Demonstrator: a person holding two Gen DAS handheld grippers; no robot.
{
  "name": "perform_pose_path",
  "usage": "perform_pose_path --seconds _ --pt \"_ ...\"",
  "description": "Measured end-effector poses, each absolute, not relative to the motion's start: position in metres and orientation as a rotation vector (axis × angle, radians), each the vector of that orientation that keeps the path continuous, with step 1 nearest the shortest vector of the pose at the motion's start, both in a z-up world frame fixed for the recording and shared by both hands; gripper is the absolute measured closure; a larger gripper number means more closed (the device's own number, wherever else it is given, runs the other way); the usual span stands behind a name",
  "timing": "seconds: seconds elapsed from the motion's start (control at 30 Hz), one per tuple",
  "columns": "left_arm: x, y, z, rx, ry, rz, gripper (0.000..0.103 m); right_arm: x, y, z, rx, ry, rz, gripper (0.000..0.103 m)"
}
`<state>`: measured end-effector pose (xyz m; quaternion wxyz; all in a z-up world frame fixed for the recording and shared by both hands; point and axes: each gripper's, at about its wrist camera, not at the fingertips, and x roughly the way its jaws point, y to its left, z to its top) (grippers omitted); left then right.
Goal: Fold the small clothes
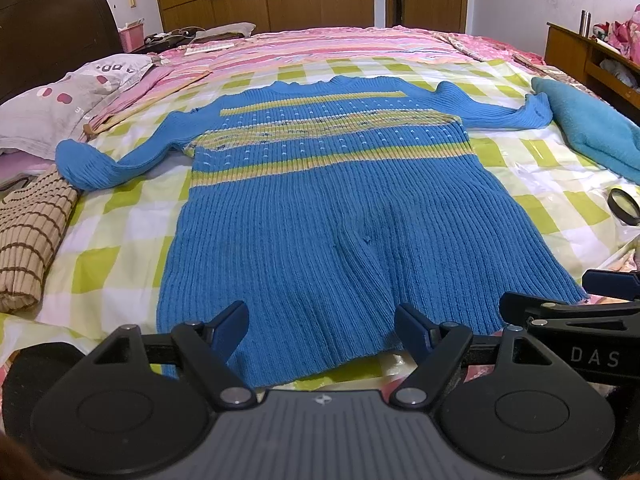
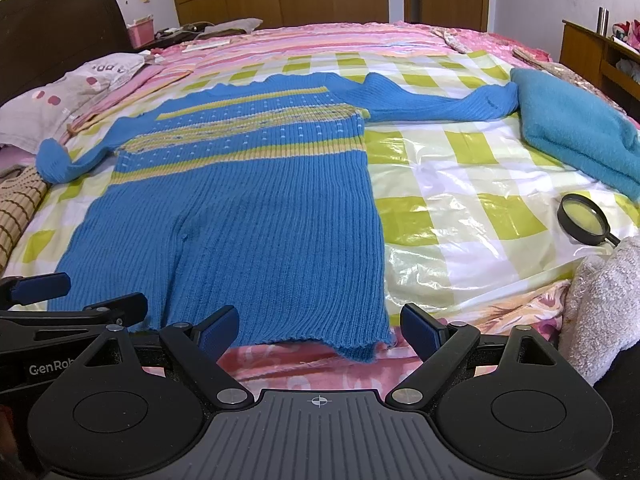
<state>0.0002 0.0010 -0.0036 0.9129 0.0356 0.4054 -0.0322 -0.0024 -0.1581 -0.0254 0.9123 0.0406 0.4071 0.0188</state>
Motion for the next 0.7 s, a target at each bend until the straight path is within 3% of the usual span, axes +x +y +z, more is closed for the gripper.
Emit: perform_pose_path --seconds 0.7 --pt "-0.0011 -0.0008 -0.0052 0.074 0.84 -0.069 0.022 -0.004 -0.1558 -0.025 0.062 0.833 0.03 0.014"
